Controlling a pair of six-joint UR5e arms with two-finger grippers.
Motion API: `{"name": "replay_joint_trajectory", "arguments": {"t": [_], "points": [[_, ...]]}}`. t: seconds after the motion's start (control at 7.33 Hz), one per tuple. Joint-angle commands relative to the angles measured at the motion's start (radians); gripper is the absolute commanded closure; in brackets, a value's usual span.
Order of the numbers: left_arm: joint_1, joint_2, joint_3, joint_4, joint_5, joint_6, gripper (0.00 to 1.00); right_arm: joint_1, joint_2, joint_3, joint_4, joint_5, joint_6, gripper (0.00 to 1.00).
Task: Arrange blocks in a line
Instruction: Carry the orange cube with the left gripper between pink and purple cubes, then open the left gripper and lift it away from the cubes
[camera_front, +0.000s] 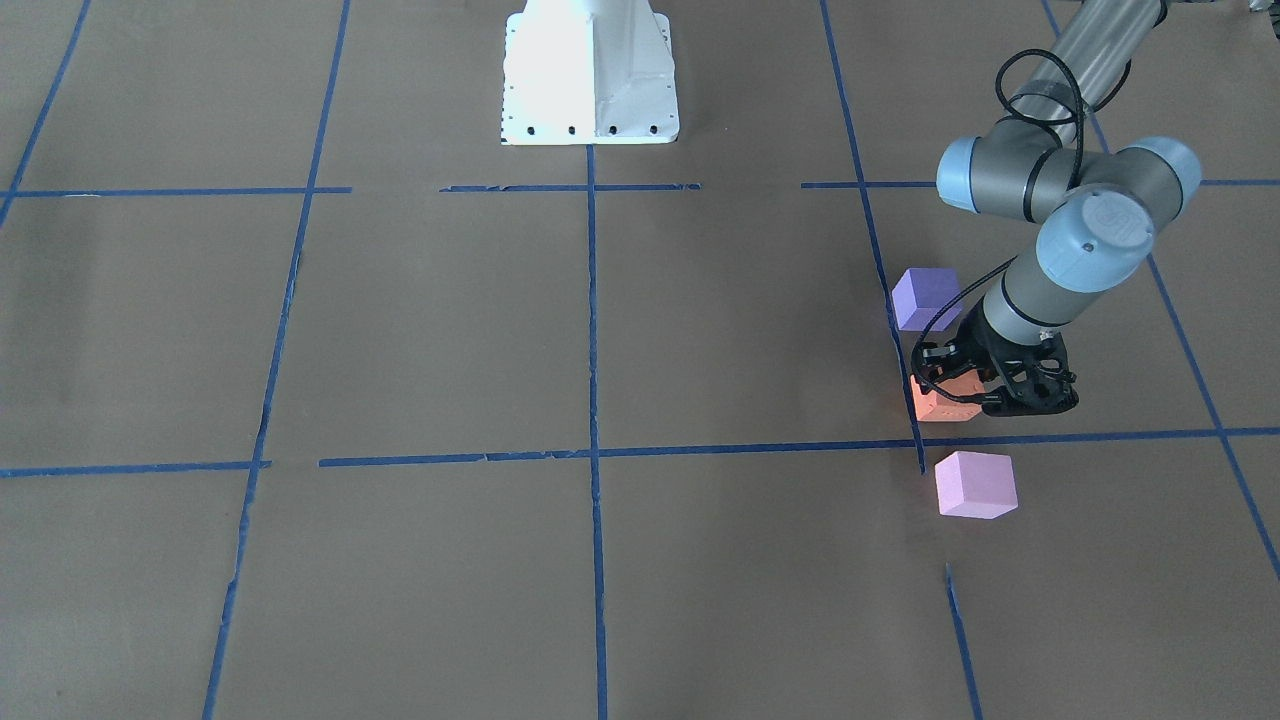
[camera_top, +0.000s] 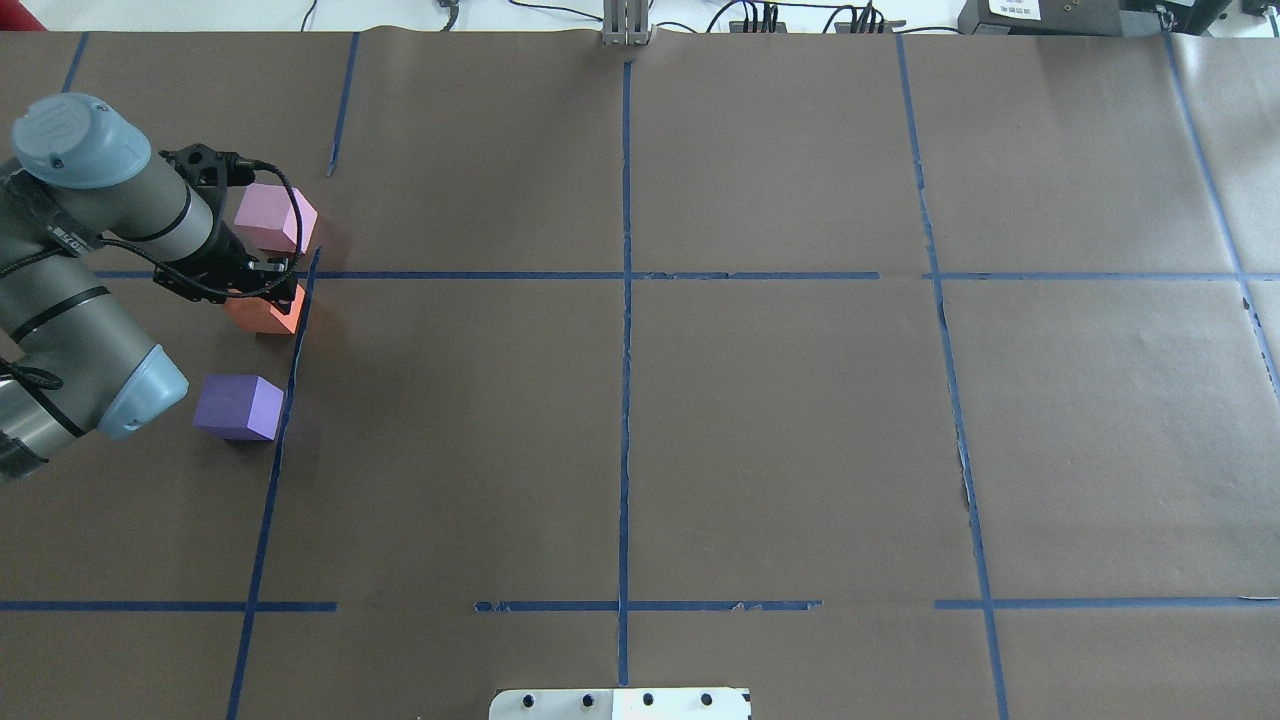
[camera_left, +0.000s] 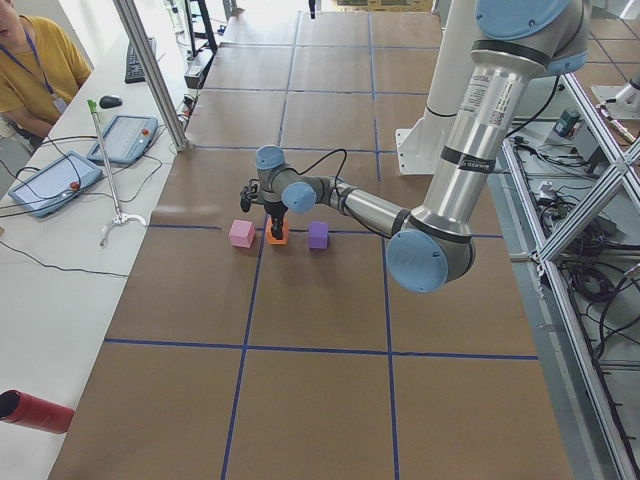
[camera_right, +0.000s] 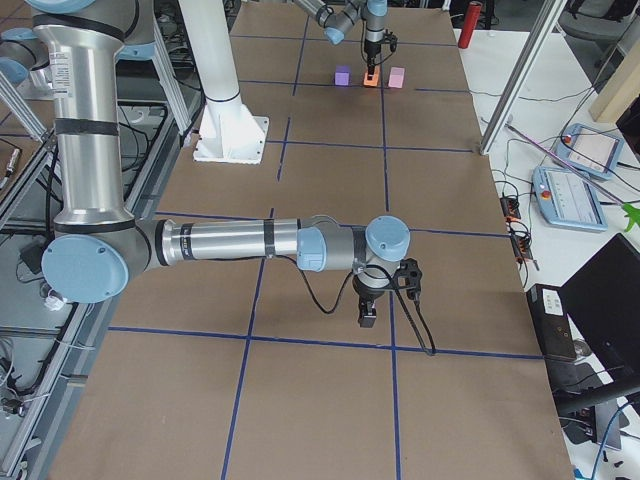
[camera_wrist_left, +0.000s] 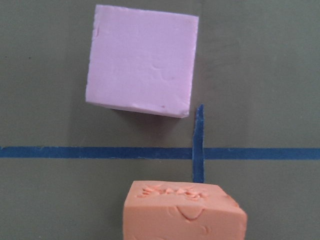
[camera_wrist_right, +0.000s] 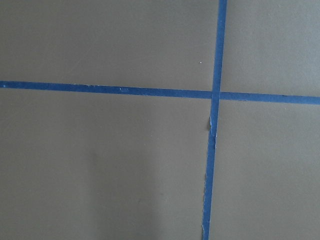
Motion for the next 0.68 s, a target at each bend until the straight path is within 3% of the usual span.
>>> {"name": "replay_joint_trajectory", "arguments": {"t": [0.0,0.41,0.55], "points": [[-0.002,0.017,-0.005,0.000,0.001,0.000,0.01,0.000,0.000,0.000,0.000,0.000,0.000,0.00],[-0.134,0.017,-0.040,0.034,-0.005,0.092,0.00,0.000,0.000,0.000,0.000,0.000,0.000,0.00],[-0.220,0.022,-0.049,0.041,-0.094,0.109,0.00,0.000,0.000,0.001,0.000,0.000,0.000,0.00]]}}
